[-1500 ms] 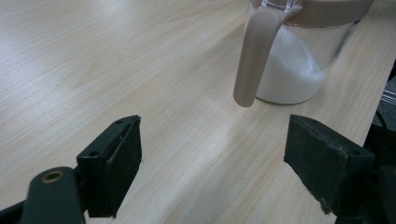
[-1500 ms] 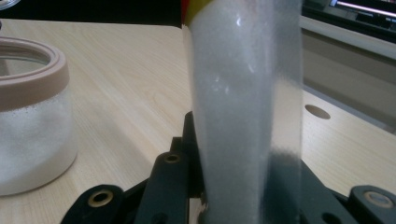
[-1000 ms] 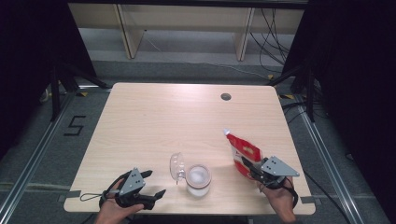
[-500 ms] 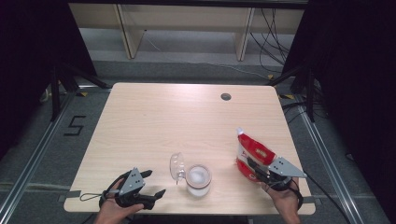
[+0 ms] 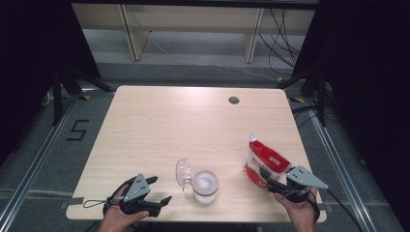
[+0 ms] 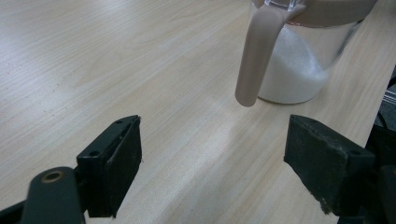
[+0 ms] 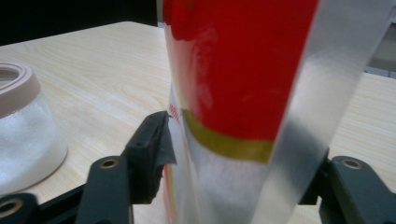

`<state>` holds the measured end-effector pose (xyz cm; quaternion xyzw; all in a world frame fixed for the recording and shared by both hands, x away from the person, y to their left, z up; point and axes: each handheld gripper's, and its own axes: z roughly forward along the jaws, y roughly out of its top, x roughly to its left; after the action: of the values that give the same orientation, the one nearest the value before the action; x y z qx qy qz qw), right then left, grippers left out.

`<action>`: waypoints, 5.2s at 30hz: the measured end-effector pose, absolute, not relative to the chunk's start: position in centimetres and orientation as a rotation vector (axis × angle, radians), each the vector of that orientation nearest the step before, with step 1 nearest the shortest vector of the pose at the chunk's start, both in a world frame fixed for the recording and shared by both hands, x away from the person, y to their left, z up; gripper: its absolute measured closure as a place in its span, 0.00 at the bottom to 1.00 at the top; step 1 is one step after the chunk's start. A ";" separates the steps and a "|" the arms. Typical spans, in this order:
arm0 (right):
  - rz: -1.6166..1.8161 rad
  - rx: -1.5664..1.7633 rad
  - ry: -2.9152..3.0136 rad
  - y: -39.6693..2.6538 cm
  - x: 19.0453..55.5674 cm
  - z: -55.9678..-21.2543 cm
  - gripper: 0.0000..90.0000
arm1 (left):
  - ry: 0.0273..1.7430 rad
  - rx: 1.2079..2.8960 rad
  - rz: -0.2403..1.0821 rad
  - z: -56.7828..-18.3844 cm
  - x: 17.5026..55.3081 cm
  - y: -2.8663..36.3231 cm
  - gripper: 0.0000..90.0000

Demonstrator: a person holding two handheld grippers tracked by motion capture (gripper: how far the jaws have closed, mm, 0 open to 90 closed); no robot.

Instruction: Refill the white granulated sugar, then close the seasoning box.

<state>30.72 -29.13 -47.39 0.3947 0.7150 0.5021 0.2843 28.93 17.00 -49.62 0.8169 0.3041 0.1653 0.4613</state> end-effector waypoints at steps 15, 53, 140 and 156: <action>1.331 1.126 1.899 -29.5 29.1 -47.5 0.40 | 0.738 2.015 0.394 -49.6 29.0 16.9 0.21; 1.209 1.152 1.927 -29.7 25.9 -47.6 0.37 | 0.739 1.972 0.377 -48.9 28.8 16.6 0.21; 1.199 1.135 1.940 -29.3 26.0 -47.7 0.37 | 0.550 1.938 0.398 -43.5 28.4 12.5 0.99; 1.198 1.141 1.950 -29.3 26.0 -47.6 0.36 | 0.590 1.939 0.355 -43.8 28.4 13.1 0.69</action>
<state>25.96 -29.33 -47.62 0.4272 0.7303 0.4486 0.2879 28.39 13.15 -43.78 0.8073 0.2455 0.1479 0.5159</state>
